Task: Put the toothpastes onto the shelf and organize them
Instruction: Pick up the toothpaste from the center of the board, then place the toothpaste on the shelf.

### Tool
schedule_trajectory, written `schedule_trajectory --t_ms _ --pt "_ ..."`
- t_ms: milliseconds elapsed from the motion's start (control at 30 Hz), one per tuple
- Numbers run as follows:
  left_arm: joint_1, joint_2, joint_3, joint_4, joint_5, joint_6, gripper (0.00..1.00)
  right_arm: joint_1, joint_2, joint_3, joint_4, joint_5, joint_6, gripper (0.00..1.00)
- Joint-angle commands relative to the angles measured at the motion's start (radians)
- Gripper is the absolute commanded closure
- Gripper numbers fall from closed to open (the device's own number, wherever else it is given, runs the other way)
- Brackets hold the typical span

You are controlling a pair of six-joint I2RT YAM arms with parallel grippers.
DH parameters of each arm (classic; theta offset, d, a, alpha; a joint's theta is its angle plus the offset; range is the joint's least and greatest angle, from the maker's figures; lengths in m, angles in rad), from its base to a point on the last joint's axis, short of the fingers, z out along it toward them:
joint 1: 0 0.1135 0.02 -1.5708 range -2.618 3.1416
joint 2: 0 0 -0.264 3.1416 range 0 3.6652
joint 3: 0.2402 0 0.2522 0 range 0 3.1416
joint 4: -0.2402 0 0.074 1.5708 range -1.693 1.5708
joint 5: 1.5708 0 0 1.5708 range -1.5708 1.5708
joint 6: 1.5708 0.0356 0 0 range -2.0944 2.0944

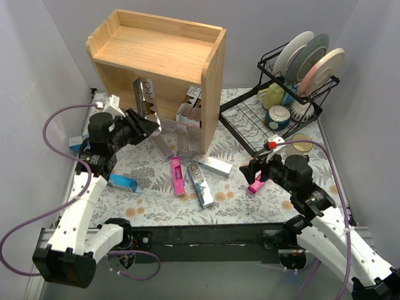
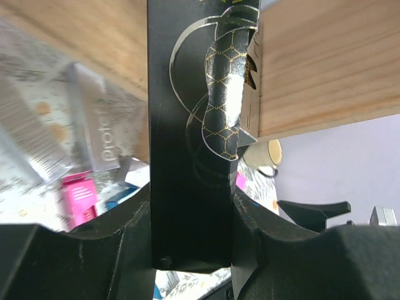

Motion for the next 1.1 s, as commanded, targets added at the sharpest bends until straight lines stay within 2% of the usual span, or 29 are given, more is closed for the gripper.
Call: schedule_trajectory --t_ms 0,133,367,533,633,767,900,1067 --pt "0.000 0.094 0.054 0.206 0.192 0.008 0.68 -0.002 -0.027 0.051 -0.009 0.027 -0.017 0.09" --pt "0.006 0.215 0.097 0.263 0.231 0.007 0.67 -0.002 -0.042 0.045 -0.009 0.032 -0.017 0.09" --pt "0.059 0.327 0.111 0.361 0.287 -0.051 0.67 -0.002 -0.039 0.048 -0.009 0.032 -0.019 0.09" --pt "0.076 0.367 0.090 0.398 0.317 -0.097 0.66 -0.002 -0.047 0.042 -0.011 0.032 -0.016 0.09" --pt "0.083 0.388 0.088 0.389 0.326 -0.103 0.62 -0.002 -0.042 0.042 -0.009 0.029 -0.014 0.09" --pt "0.104 0.423 0.086 0.376 0.341 -0.114 0.61 -0.002 -0.039 0.042 -0.009 0.027 -0.014 0.09" --pt "0.113 0.453 0.050 0.441 0.409 -0.191 0.60 -0.002 -0.042 0.039 -0.009 0.027 -0.013 0.09" --pt "0.126 0.463 0.044 0.421 0.413 -0.234 0.52 -0.002 -0.052 0.036 -0.014 0.030 -0.008 0.09"
